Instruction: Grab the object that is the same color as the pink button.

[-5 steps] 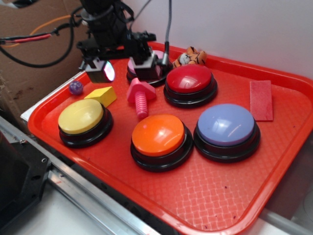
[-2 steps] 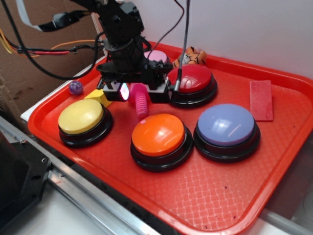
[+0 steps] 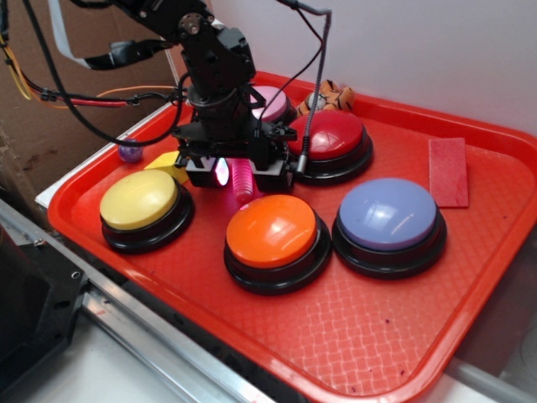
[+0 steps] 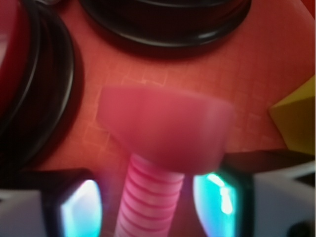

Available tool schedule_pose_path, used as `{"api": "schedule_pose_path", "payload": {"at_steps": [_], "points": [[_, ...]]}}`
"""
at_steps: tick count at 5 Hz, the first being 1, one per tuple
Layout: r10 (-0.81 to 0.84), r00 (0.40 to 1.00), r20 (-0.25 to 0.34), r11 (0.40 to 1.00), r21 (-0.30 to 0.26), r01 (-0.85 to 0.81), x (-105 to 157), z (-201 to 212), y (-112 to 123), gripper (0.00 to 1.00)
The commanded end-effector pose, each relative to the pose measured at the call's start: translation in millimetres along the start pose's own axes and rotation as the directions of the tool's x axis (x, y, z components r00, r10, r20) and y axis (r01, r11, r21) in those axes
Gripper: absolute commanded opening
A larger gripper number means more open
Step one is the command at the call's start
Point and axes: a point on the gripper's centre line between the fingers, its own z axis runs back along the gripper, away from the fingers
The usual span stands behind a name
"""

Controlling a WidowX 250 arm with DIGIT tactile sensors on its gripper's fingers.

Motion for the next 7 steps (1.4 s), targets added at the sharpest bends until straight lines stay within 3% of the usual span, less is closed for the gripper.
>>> {"api": "schedule_pose_path", "payload": {"at_steps": [1,2,4,5,7], "points": [[0.026,0.999,0.034,1.000,-0.017,-0.025,10,10,3,0.00],[0.041,0.998,0.055,0.999,0.002,-0.042,13,16,4,0.00],[-0.107,0.983,-0.150,0.994,-0.049,0.101,28,86,-4,0.00],[-0.132,0.979,-0.155,0.986,-0.122,0.114,28,131,-11,0.00],[-0.167,0.982,-0.090,0.960,-0.241,0.141,14,198,-11,0.00]]}}
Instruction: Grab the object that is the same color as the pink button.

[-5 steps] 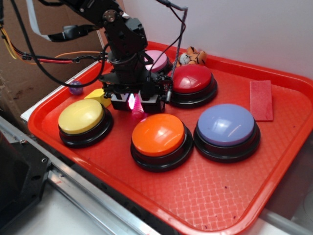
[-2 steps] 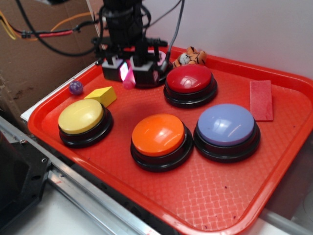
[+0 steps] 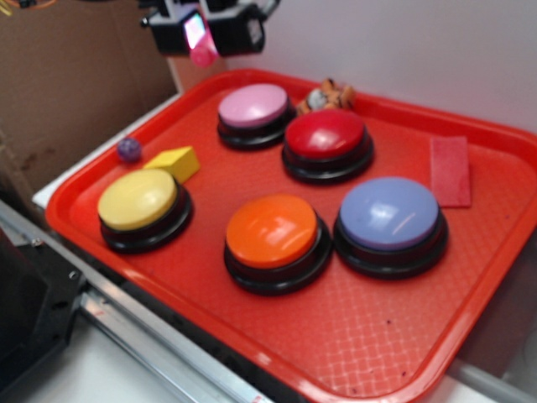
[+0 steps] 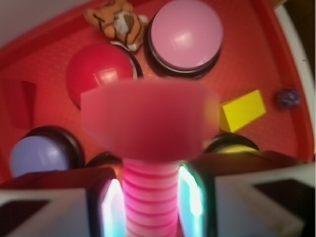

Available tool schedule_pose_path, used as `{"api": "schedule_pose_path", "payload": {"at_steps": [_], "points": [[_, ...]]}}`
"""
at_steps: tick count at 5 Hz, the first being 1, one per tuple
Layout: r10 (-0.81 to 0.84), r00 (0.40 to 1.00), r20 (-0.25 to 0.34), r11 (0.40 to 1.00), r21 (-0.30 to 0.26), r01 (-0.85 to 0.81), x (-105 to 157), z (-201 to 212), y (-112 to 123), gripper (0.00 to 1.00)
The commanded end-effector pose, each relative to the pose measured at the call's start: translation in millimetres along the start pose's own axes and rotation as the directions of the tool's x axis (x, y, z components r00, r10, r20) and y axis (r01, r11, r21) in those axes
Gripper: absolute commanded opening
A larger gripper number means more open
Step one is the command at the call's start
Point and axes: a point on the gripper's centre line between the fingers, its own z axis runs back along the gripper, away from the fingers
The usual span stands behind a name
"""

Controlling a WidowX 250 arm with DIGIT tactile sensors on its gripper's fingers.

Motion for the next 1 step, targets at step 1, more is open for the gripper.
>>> {"api": "schedule_pose_path", "payload": {"at_steps": [1], "points": [[-0.006,0.994,0.107,0.998,-0.057,0.012,-8.2,41.3,-2.4,0.00]]}}
